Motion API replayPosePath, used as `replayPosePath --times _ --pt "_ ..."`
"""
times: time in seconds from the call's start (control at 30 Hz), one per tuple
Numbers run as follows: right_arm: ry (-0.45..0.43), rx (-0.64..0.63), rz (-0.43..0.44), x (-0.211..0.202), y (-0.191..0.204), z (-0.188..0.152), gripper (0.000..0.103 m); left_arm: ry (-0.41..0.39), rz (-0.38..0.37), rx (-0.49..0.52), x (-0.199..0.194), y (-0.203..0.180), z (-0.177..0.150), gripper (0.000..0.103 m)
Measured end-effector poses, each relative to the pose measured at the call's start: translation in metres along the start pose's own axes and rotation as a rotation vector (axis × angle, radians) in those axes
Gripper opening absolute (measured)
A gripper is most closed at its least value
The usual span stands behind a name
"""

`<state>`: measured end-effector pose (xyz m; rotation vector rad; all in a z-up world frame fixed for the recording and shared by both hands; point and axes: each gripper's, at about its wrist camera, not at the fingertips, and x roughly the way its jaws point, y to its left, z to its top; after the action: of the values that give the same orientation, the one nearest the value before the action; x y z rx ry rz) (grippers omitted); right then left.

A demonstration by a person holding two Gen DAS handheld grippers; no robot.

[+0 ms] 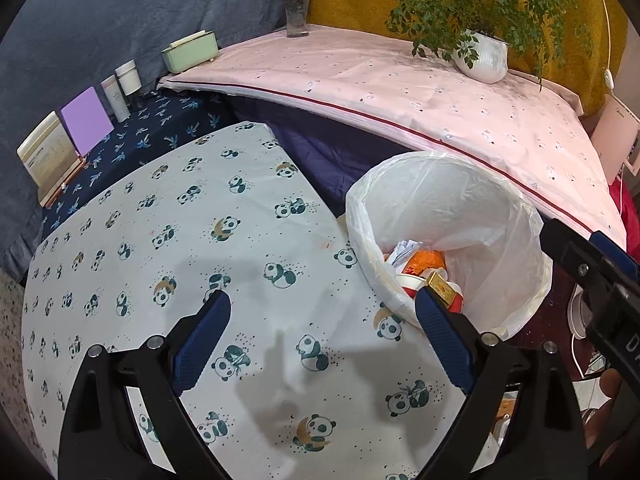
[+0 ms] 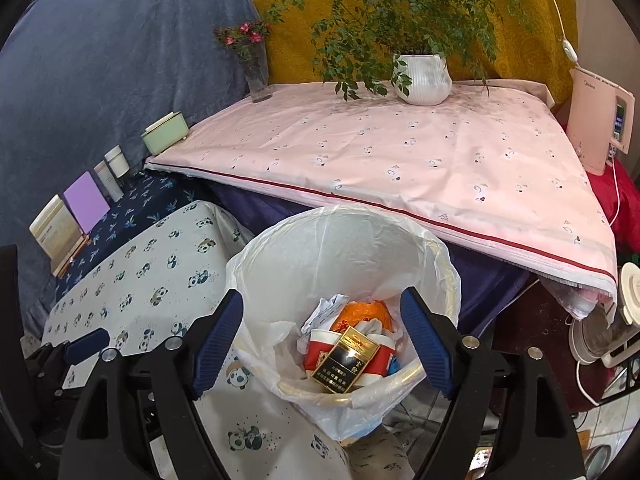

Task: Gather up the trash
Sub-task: 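Withdraw both open tools from the bin back over the table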

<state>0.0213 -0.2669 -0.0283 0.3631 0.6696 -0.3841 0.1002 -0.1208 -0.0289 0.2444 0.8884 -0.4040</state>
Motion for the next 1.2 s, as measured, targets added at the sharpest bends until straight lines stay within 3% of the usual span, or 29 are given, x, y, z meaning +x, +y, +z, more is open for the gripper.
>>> replayPosePath --times 0.6,0.7,1.2 --pt "0.035 -0.131 -0.025 -0.015 0.022 -0.03 0.086 -0.005 0.053 -0.041 -0.012 0.02 -0.025 0.092" --pt "0.045 -0.143 -0.032 -0.015 0.022 -0.034 0.097 -0.003 0.061 -0.046 -0.013 0.023 -0.03 0.092" --pt "0.076 -0.217 -0.056 -0.018 0.027 -0.065 0.096 0.017 0.083 -0.085 -0.011 0.032 -0.056 0.093"
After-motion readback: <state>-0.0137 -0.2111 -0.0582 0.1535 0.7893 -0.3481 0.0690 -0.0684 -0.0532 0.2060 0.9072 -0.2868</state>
